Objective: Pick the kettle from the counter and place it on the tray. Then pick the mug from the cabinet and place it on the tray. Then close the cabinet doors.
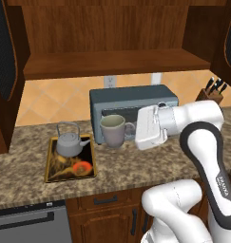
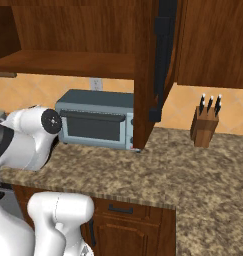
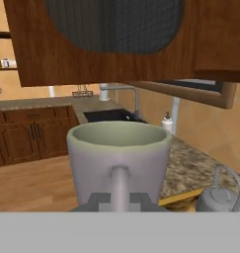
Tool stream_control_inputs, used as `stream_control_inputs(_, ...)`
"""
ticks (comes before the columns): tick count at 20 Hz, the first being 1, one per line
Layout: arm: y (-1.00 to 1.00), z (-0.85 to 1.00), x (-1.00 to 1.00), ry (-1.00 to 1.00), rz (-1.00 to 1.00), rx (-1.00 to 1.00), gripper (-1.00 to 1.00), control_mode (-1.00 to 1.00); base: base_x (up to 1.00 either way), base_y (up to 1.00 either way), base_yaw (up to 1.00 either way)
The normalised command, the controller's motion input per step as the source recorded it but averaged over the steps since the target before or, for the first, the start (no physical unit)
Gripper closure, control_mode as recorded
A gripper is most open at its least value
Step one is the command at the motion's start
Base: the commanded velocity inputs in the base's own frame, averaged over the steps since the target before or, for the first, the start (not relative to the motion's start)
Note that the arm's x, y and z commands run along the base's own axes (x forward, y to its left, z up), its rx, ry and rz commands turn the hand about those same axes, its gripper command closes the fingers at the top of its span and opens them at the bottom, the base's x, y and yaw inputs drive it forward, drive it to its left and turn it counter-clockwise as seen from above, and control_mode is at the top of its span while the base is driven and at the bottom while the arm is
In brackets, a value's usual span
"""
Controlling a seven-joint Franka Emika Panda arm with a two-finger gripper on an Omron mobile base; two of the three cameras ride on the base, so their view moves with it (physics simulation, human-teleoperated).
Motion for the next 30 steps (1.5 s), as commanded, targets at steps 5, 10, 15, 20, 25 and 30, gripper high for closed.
stream_control_inputs(5, 0.2, -0.22, 0.0, 0.0, 0.06, -0.02, 1.0, -1.0, 0.0, 0.0, 0.0)
stream_control_inputs(10, 0.12, -0.18, 0.0, 0.0, 0.05, 0.0, 1.0, -1.0, 0.0, 0.0, 0.0)
stream_control_inputs(15, 0.1, -0.21, 0.0, 0.0, 0.06, 0.0, 1.0, -1.0, 0.0, 0.0, 0.0)
stream_control_inputs(20, 0.08, -0.17, 0.01, 0.0, 0.05, 0.0, 1.0, -1.0, 0.0, 0.0, 0.0)
stream_control_inputs(25, 0.01, -0.13, 0.23, 0.0, 0.01, 0.0, 1.0, -1.0, 0.0, 0.0, 0.0)
stream_control_inputs(30, 0.0, -0.21, 0.28, 0.0, 0.01, 0.0, 1.0, -1.0, 0.0, 0.0, 0.0)
